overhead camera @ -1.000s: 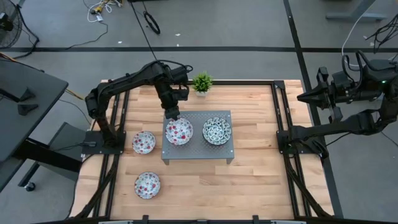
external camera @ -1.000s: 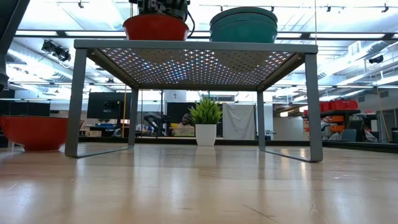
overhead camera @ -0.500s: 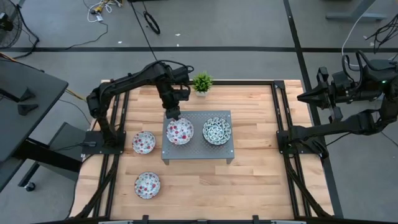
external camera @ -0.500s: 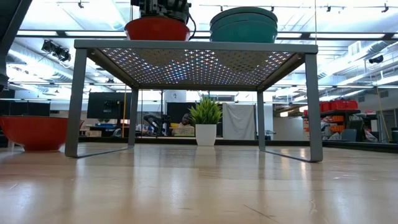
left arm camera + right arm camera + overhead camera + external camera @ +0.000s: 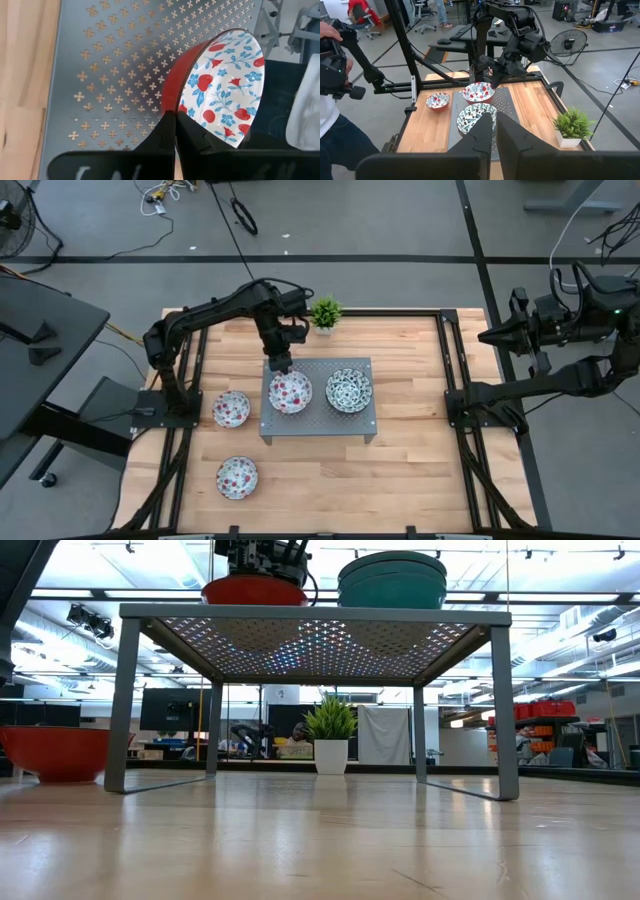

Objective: Pick & Place Mini bowls
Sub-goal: Put the top red patterned bowl on the shelf

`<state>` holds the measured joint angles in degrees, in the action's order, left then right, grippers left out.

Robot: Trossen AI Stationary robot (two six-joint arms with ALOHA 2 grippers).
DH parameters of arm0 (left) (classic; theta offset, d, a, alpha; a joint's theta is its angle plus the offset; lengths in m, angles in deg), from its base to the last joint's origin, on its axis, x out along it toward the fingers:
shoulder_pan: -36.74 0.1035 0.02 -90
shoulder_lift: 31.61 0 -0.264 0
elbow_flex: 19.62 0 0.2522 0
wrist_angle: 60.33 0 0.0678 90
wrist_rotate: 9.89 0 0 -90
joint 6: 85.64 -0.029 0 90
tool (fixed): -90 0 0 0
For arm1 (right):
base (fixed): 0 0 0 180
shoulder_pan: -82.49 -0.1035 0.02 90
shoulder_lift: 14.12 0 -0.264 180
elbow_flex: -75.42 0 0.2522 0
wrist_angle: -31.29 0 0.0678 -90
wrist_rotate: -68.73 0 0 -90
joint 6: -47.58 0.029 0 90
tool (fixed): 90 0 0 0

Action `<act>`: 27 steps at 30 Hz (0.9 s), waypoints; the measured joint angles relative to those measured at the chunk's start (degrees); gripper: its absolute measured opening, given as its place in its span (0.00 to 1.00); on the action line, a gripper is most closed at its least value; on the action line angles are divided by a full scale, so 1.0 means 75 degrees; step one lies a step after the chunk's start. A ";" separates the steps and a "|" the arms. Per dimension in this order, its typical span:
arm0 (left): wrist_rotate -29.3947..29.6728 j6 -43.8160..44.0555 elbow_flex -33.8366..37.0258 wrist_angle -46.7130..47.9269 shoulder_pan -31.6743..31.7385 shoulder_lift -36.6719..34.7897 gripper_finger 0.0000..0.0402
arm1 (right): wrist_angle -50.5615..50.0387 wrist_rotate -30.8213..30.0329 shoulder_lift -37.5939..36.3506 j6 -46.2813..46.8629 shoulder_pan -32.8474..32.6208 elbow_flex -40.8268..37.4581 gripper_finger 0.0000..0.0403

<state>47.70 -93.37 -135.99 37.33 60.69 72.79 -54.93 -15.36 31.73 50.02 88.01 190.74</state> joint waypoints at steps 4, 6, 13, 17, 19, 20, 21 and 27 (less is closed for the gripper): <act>0.0001 0.0001 0.0000 0.0003 0.0000 0.0000 0.01 | -0.0001 0.0000 0.0000 0.0000 0.0000 0.0000 0.07; 0.0023 0.0020 0.0000 0.0000 0.0000 0.0000 0.01 | 0.0000 0.0000 0.0000 0.0000 0.0001 0.0000 0.07; 0.0039 0.0141 0.0000 -0.0023 0.0000 -0.0001 0.05 | 0.0002 0.0000 0.0000 0.0000 0.0000 0.0000 0.07; 0.0036 0.0140 0.0000 -0.0028 -0.0005 0.0000 0.08 | 0.0001 0.0002 0.0000 0.0000 0.0000 0.0000 0.07; 0.0037 0.0138 0.0000 -0.0032 -0.0006 0.0000 0.09 | 0.0001 0.0000 -0.0001 0.0000 0.0001 0.0001 0.07; 0.0047 0.0139 0.0000 -0.0032 -0.0006 0.0000 0.09 | -0.0001 0.0003 -0.0001 0.0000 0.0001 0.0000 0.07; 0.0061 0.0138 0.0000 -0.0035 -0.0006 0.0000 0.10 | -0.0001 0.0000 0.0000 0.0000 0.0000 0.0000 0.07; 0.0081 0.0138 0.0000 -0.0090 -0.0006 0.0000 0.16 | 0.0000 0.0001 0.0000 0.0000 0.0001 0.0000 0.07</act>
<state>48.31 -92.34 -135.99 36.65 60.64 72.79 -54.92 -15.35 31.73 50.02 88.02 190.74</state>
